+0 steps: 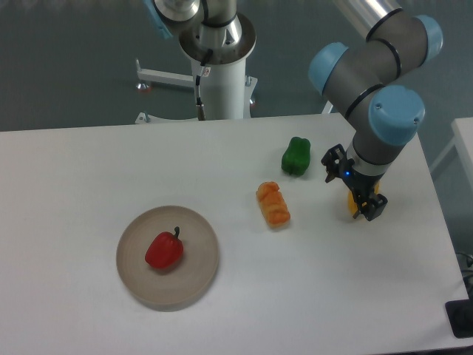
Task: Pick up the red pepper from the plate
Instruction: 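Move the gripper over the wooden plate above the red pepper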
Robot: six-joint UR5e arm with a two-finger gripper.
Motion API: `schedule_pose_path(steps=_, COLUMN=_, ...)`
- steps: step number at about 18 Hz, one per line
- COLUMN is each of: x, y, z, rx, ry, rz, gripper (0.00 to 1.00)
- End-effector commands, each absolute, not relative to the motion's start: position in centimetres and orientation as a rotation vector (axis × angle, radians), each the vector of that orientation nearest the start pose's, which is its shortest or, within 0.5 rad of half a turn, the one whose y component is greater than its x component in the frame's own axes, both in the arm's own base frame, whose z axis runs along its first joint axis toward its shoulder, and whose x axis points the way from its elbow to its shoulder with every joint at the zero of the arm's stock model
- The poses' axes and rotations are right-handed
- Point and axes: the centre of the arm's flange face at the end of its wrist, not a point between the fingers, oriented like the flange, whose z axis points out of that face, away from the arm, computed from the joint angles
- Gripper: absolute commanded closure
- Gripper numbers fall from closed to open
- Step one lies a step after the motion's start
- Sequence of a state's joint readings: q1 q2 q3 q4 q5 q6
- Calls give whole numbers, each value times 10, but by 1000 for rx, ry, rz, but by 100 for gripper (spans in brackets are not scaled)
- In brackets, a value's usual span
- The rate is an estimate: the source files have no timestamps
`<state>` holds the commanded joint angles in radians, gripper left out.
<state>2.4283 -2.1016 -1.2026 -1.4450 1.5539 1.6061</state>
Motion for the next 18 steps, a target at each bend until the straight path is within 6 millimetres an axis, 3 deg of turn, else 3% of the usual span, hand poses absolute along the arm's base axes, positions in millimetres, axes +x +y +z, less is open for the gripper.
schedule_pose_path(steps=6, x=-438, y=562, z=364, rx=-2897, ry=1134, rz=-67, gripper=0)
schedule_pose_path(steps=10, x=-417, y=580, z=365, rx=-2829, ry=948, rz=-148, gripper=0)
schedule_pose_path(steps=11, x=-391, y=597, z=366, rx=-2856, ry=894, rz=-158, gripper=0)
schedule_pose_path(steps=14, x=-347, y=620, z=376, rx=-2879, ry=821, rz=-162, gripper=0)
schedule_pose_path(steps=18, x=-268, y=658, z=371, rx=-2931, ry=732, rz=-194, gripper=0)
